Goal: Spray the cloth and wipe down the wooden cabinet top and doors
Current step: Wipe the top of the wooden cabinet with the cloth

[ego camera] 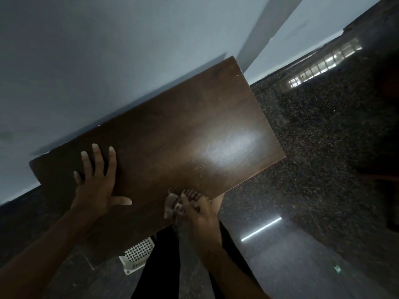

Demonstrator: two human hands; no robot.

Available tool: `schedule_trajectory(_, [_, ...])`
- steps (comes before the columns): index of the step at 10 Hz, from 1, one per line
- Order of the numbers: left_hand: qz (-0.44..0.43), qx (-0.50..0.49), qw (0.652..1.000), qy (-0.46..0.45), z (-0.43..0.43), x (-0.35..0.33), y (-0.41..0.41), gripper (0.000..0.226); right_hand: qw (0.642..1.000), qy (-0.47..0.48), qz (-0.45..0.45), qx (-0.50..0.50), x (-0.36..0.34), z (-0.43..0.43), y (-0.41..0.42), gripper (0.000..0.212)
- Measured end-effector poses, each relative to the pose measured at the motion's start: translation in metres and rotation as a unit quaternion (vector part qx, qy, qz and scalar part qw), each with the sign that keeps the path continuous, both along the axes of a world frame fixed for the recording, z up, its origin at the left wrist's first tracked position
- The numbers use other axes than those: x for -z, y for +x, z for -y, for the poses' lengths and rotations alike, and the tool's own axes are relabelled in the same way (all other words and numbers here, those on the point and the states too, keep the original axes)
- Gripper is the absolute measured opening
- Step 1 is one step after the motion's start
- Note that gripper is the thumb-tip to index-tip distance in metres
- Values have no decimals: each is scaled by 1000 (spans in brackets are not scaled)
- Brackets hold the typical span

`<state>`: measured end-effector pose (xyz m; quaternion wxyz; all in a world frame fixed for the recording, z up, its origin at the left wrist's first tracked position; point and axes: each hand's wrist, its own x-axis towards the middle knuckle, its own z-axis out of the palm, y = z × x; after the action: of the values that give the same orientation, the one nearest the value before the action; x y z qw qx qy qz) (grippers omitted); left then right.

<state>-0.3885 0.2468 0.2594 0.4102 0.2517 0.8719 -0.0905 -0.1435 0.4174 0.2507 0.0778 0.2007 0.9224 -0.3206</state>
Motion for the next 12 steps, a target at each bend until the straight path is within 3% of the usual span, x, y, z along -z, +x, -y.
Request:
schedule_trajectory(1, [-2, -4, 1000, 3, 0, 0, 0, 156, 999, 2, 21, -41, 5, -8, -5, 42])
schedule_trajectory(2, [-6, -13, 1000, 21, 3, 0, -1, 154, 999, -41, 15, 25, -2, -67, -15, 10])
schedule_trajectory(4, [-40, -39, 996, 69, 14, -1, 1, 157, 968, 146, -8, 201, -6, -213, -76, 36])
schedule_trajectory(5, [-73, -44, 991, 102, 28, 3, 7, 152, 941, 178, 22, 286, 0, -212, -107, 47])
schedule_trajectory(6, [-108, -65, 983, 135, 46, 9, 17, 131, 939, 173, 0, 296, 2, -166, -127, 41])
schedule_trajectory(7, [-156, -94, 970, 160, 70, 15, 19, 100, 979, 90, -11, 180, 7, -88, -144, 47])
schedule_trajectory(8, [-205, -133, 954, 171, 99, 18, 12, 85, 998, 49, -16, 41, 8, 12, -146, 58])
schedule_trajectory(9, [-229, -151, 945, 177, 124, 20, 0, 76, 992, 85, -15, -90, 3, 87, -128, 67])
schedule_trajectory(10, [-214, -148, 949, 177, 142, 22, -14, 79, 982, 15, -15, -188, 8, 106, -94, 58])
schedule_trajectory(11, [-199, -142, 954, 171, 152, 22, -25, 79, 977, 30, -45, -205, 16, 67, -65, 49])
schedule_trajectory(12, [-196, -152, 953, 174, 158, 23, -30, 77, 988, 43, -42, -140, 14, 13, -61, 36])
